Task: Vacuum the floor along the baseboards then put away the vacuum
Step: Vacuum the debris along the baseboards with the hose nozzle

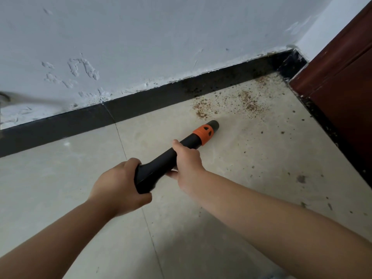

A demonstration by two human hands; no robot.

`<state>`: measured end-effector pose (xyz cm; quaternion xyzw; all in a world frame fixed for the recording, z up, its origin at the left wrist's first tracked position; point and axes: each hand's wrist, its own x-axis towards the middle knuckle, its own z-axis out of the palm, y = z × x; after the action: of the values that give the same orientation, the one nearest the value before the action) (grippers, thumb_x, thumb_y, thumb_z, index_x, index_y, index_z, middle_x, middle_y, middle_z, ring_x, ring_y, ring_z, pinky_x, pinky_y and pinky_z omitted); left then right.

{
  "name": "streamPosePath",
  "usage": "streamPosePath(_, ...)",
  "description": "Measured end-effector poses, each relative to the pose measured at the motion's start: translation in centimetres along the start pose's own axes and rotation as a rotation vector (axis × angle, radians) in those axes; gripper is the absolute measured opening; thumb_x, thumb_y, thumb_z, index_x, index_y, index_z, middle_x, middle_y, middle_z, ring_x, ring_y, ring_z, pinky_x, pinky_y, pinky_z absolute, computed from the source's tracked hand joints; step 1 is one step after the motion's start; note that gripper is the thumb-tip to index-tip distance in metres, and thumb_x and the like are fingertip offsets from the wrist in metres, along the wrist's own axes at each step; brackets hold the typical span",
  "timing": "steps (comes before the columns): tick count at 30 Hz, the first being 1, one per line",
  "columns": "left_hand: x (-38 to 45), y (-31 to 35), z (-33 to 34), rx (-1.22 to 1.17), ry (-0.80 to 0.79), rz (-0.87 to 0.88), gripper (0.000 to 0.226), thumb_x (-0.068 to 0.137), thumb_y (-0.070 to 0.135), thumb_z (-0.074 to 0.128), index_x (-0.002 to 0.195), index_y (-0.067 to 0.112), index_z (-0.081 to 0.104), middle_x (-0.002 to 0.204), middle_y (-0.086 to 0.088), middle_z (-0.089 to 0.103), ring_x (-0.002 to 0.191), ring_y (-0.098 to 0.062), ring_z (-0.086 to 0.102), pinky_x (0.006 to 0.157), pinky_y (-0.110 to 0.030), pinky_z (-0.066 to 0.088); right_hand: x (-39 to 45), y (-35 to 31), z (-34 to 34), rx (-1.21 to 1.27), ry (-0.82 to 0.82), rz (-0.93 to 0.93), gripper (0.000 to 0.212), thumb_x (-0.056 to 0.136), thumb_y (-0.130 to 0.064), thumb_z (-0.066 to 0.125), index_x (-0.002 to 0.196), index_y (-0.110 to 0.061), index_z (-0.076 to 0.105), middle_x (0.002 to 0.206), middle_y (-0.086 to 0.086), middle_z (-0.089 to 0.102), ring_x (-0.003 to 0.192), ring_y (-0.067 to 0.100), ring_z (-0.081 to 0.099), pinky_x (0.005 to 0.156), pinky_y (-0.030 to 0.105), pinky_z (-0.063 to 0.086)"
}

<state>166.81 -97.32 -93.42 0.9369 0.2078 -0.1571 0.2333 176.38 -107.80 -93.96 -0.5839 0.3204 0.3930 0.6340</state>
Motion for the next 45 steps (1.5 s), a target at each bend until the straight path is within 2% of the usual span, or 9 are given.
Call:
streamPosePath(2, 0.5, 0.9, 0.3, 0.002, 0.002, 0.009, 0.036, 0.069, 0.037, 0.068, 0.093, 0.026, 0.043, 0.078, 0.011, 0.048, 0.071, -0.013, 0.051, 0.054, -0.02, 0.037, 0.1, -0.8, -0.5, 0.011, 0.003, -0.009, 0.047, 0.092, -0.025, 0.057, 0.133, -0.009, 0.038, 0.12, 0.011, 0.054, 0.099, 0.025, 0.056, 0.069, 0.035, 0.054)
streamPosePath(10, 0.7, 2.1, 0.4, -0.027, 0.069, 0.024, 0.039, 0.071, 0.04, 0.067, 0.098, 0.024, 0.044, 0.079, 0.01, 0.047, 0.071, -0.014, 0.053, 0.056, -0.021, 0.04, 0.2, -1.9, -0.8, -0.012, 0.02, -0.078, 0.048, 0.093, -0.027, 0.055, 0.133, -0.008, 0.038, 0.116, 0.01, 0.054, 0.098, 0.024, 0.055, 0.09, 0.042, 0.052)
streamPosePath(15, -0.4, 0.3, -0.7, -0.05, 0.104, -0.051, 0.039, 0.068, 0.032, 0.071, 0.096, 0.023, 0.045, 0.078, 0.007, 0.051, 0.069, -0.015, 0.052, 0.053, -0.018, 0.037, -0.1, -1.5, 1.6, -0.065, -0.049, -0.029, 0.052, 0.092, -0.026, 0.057, 0.137, -0.01, 0.034, 0.126, 0.012, 0.052, 0.109, 0.029, 0.054, 0.089, 0.043, 0.052)
streamPosePath(18, -0.3, -0.6, -0.9, -0.042, 0.112, -0.059, 0.04, 0.067, 0.031, 0.072, 0.094, 0.023, 0.044, 0.078, 0.006, 0.052, 0.07, -0.017, 0.052, 0.053, -0.018, 0.036, 0.0, -1.1, 2.7, -0.078, -0.039, -0.04, 0.054, 0.092, -0.026, 0.057, 0.138, -0.01, 0.032, 0.125, 0.011, 0.051, 0.105, 0.028, 0.054, 0.092, 0.044, 0.05)
streamPosePath(24, -0.9, -1.6, -1.3, -0.01, 0.101, -0.071, 0.039, 0.067, 0.031, 0.073, 0.094, 0.022, 0.046, 0.075, 0.009, 0.05, 0.068, -0.016, 0.049, 0.053, -0.019, 0.035, 0.2, -0.8, 2.7, -0.07, -0.113, 0.051, 0.048, 0.093, -0.022, 0.056, 0.134, -0.011, 0.035, 0.114, 0.01, 0.049, 0.112, 0.031, 0.052, 0.077, 0.041, 0.051)
streamPosePath(29, -0.1, -0.6, -0.9, 0.018, 0.067, -0.045, 0.039, 0.07, 0.036, 0.069, 0.096, 0.022, 0.045, 0.08, 0.006, 0.051, 0.069, -0.016, 0.051, 0.053, -0.019, 0.036, 0.6, -1.4, 1.9, -0.052, -0.093, 0.033, 0.046, 0.093, -0.021, 0.056, 0.133, -0.008, 0.037, 0.111, 0.011, 0.05, 0.106, 0.03, 0.053, 0.074, 0.041, 0.051)
streamPosePath(36, 2.1, 2.6, -0.1, 0.006, 0.044, -0.004, 0.04, 0.072, 0.041, 0.067, 0.098, 0.02, 0.044, 0.082, 0.005, 0.052, 0.071, -0.016, 0.054, 0.059, -0.026, 0.045, 1.2, -4.3, -0.3, -0.024, -0.038, -0.007, 0.045, 0.094, -0.019, 0.055, 0.133, -0.006, 0.037, 0.124, 0.018, 0.05, 0.113, 0.035, 0.051, 0.082, 0.048, 0.048)
streamPosePath(41, 3.5, 4.7, 0.5, -0.02, 0.066, 0.009, 0.039, 0.074, 0.042, 0.065, 0.092, 0.02, 0.038, 0.073, 0.009, 0.041, 0.062, -0.011, 0.045, 0.048, -0.021, 0.032, 1.8, -6.0, -1.7, -0.017, -0.03, -0.045, 0.047, 0.094, -0.02, 0.055, 0.134, -0.004, 0.037, 0.129, 0.019, 0.048, 0.115, 0.036, 0.05, 0.081, 0.048, 0.047)
streamPosePath(45, 4.3, 6.1, 1.0, -0.054, 0.072, 0.001, 0.039, 0.076, 0.04, 0.065, 0.093, 0.021, 0.035, 0.072, 0.009, 0.038, 0.059, -0.006, 0.04, 0.047, -0.02, 0.031, 2.1, -7.1, -2.3, -0.001, -0.029, -0.074, 0.048, 0.094, -0.018, 0.055, 0.135, -0.003, 0.036, 0.13, 0.02, 0.048, 0.116, 0.037, 0.05, 0.082, 0.049, 0.047)
